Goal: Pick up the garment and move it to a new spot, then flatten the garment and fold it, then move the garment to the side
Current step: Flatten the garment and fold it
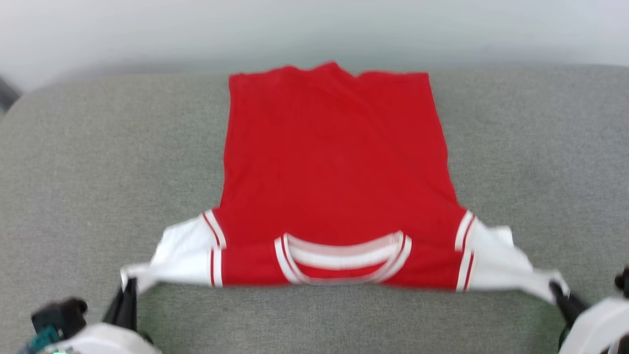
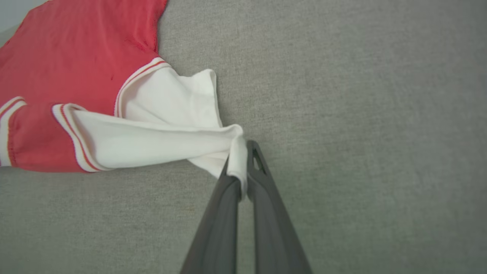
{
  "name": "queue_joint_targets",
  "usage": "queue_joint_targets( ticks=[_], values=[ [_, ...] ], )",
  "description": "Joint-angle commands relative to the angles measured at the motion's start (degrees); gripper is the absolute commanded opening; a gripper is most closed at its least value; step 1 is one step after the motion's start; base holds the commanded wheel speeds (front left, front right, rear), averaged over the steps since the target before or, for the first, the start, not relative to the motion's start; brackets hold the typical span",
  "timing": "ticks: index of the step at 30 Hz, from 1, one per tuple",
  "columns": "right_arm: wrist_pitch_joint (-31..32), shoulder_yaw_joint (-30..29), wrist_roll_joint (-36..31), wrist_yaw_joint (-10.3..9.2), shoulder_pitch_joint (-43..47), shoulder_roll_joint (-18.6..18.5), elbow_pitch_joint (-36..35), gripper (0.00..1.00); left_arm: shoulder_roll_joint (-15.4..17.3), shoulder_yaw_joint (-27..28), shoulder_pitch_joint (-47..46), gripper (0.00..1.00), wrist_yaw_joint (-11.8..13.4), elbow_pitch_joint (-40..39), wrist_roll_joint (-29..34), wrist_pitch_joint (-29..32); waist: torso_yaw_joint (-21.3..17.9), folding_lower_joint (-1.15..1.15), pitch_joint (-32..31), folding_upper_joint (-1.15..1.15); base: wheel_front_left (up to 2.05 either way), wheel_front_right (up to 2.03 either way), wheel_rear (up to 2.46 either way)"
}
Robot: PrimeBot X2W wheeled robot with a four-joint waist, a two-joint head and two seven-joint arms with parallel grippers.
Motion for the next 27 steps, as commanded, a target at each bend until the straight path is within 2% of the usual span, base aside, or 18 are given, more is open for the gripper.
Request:
queue_joint_targets(
  ticks=[1, 7, 8, 9, 10, 13, 18, 19, 22, 27],
  values=[
    [1.21, -1.18, 0.25, -0.08, 4.28, 1.67, -1.35, 0.0, -0.38, -0.34, 3.51, 0.0, 1.19, -0.89, -0.39, 1.05, 0.01, 0.02, -2.52, 0.0, 0.0, 0.0, 0.0],
    [5.15, -2.58, -0.69, -0.08, 15.1, 5.42, -2.53, 0.02, -1.73, -1.53, 11.63, 0.0, 3.68, -2.53, -1.5, 3.54, 0.34, 0.02, -5.35, 0.0, 0.0, 0.0, 0.0],
    [5.45, -2.89, -1.16, -0.08, 16.18, 5.74, -2.56, 0.23, -1.87, -1.83, 12.42, 0.0, 3.89, -2.86, -1.63, 3.91, 0.42, 0.02, -5.62, 0.0, 0.0, 0.0, 0.0],
    [5.87, -3.0, -1.39, -0.08, 16.93, 6.21, -2.49, 0.49, -1.85, -2.1, 13.02, 0.0, 4.07, -3.19, -1.56, 4.12, 0.44, 0.02, -5.77, 0.0, 0.0, 0.0, 0.0],
    [6.16, -2.82, -1.59, -0.08, 17.33, 6.61, -2.55, 1.0, -1.95, -2.26, 13.36, 0.0, 4.22, -3.59, -1.6, 4.36, 0.43, 0.02, -5.84, 0.0, 0.0, 0.0, 0.0],
    [5.56, -2.18, -2.0, -0.06, 16.21, 7.07, -3.75, 1.0, -1.93, -2.97, 13.96, 0.0, 4.49, -4.59, -1.35, 5.02, 0.44, 0.02, -5.85, 0.0, 0.0, 0.0, 0.0],
    [2.28, -3.3, -3.4, -0.06, 9.17, 6.87, -5.12, 1.0, -1.23, -3.45, 12.41, 0.0, 5.02, -7.29, -0.33, 5.65, 0.66, 0.02, -4.46, 0.0, 0.0, 0.0, 0.0],
    [0.12, -4.06, -4.33, -0.05, 1.28, 6.32, -3.63, 1.0, -0.67, -3.57, 10.87, 0.0, 5.19, -9.39, 0.53, 5.5, 1.31, 0.02, -2.33, 0.0, 0.0, 0.0, 0.0],
    [-0.92, -4.22, -4.98, -0.05, -8.29, 5.06, 0.14, 1.0, -0.15, -3.78, 8.9, 0.0, 5.06, -11.55, 1.64, 5.05, 2.39, 0.02, 0.83, 0.0, 0.0, 0.0, 0.0],
    [1.18, -4.65, -6.05, -0.05, -24.85, 2.52, 8.82, 1.0, -0.51, -5.44, 4.08, 0.0, 3.82, -15.46, 3.2, 4.68, 6.05, 0.02, 7.59, 0.0, 0.0, 0.0, 0.0]
  ],
)
